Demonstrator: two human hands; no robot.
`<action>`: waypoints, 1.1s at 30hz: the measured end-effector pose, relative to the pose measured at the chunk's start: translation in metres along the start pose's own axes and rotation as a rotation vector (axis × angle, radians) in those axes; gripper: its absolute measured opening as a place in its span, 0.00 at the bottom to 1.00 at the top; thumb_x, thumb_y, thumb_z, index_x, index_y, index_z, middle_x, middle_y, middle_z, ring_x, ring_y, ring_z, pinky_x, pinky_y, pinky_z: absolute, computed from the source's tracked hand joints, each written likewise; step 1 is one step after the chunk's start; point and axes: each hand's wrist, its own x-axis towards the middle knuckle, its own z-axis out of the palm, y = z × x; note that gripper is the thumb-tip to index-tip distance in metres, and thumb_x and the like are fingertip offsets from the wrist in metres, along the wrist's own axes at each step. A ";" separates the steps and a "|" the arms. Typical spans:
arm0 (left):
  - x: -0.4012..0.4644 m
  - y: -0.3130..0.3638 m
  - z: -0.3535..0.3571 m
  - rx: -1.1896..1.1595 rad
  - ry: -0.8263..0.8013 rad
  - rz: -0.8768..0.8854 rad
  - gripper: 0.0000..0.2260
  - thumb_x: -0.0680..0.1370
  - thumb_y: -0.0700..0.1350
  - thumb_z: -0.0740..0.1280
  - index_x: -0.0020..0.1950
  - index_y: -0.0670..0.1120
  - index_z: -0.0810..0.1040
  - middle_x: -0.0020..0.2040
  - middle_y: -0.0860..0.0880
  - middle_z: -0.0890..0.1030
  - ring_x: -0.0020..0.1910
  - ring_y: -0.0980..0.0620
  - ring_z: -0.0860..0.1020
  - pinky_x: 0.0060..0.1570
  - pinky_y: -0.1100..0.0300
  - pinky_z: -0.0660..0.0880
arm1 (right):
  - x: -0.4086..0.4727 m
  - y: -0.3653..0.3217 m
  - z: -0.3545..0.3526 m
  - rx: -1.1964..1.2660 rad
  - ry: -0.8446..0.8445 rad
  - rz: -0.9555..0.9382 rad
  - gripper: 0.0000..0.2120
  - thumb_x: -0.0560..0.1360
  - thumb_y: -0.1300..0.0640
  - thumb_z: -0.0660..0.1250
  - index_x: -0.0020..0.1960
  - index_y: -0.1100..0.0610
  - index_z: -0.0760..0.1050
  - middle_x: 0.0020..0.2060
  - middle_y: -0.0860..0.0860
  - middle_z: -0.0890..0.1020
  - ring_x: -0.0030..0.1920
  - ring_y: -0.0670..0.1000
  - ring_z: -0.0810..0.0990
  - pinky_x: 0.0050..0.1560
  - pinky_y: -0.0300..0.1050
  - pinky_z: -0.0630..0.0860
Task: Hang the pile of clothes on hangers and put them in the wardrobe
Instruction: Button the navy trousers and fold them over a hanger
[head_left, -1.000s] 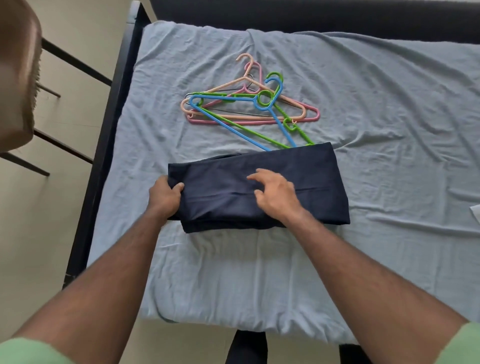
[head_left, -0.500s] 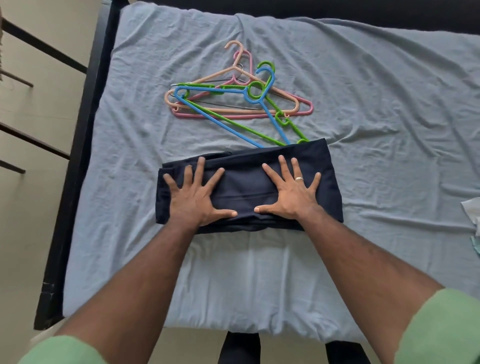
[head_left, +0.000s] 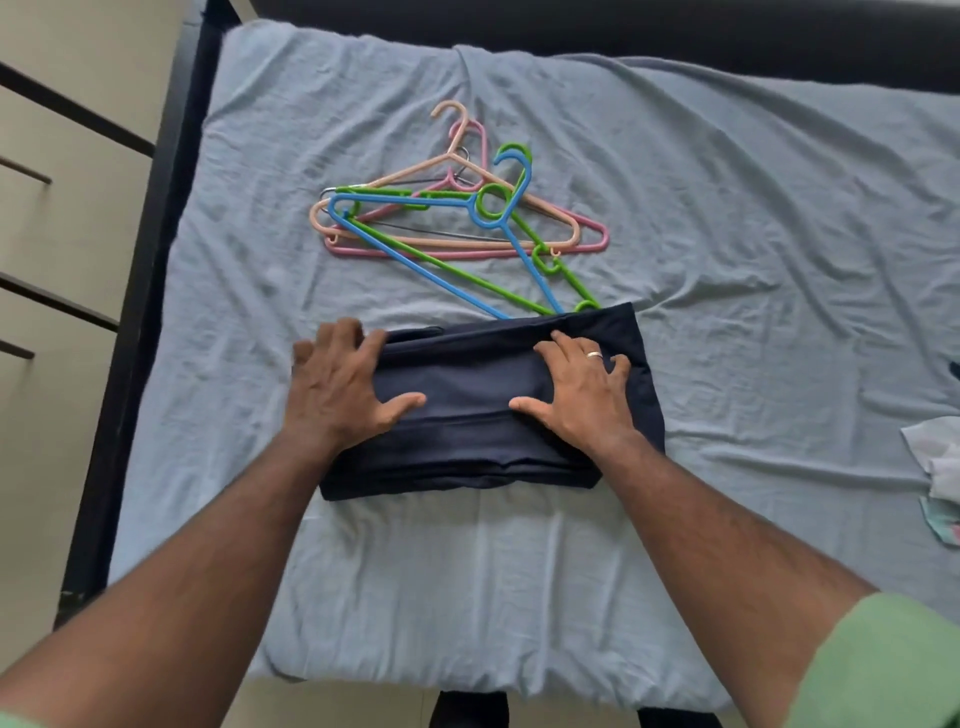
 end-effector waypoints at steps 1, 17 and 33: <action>0.013 0.009 -0.005 -0.011 0.013 0.027 0.37 0.67 0.75 0.61 0.62 0.47 0.75 0.56 0.44 0.72 0.56 0.41 0.71 0.53 0.43 0.68 | 0.006 -0.003 -0.005 -0.016 0.044 -0.016 0.36 0.73 0.29 0.64 0.74 0.47 0.66 0.72 0.48 0.70 0.73 0.53 0.65 0.67 0.69 0.62; 0.089 0.047 -0.023 -0.406 -0.191 -0.127 0.18 0.79 0.59 0.68 0.63 0.50 0.73 0.58 0.50 0.78 0.57 0.48 0.76 0.59 0.46 0.70 | 0.130 -0.006 -0.073 0.200 0.195 0.083 0.07 0.81 0.59 0.62 0.52 0.54 0.79 0.51 0.55 0.82 0.55 0.60 0.80 0.51 0.52 0.68; 0.138 0.061 -0.011 -0.545 -0.197 -0.187 0.11 0.81 0.55 0.65 0.59 0.51 0.74 0.47 0.53 0.79 0.48 0.49 0.77 0.56 0.47 0.76 | 0.218 0.005 -0.086 0.298 -0.006 0.256 0.09 0.80 0.56 0.64 0.58 0.47 0.79 0.56 0.52 0.80 0.60 0.57 0.76 0.63 0.58 0.64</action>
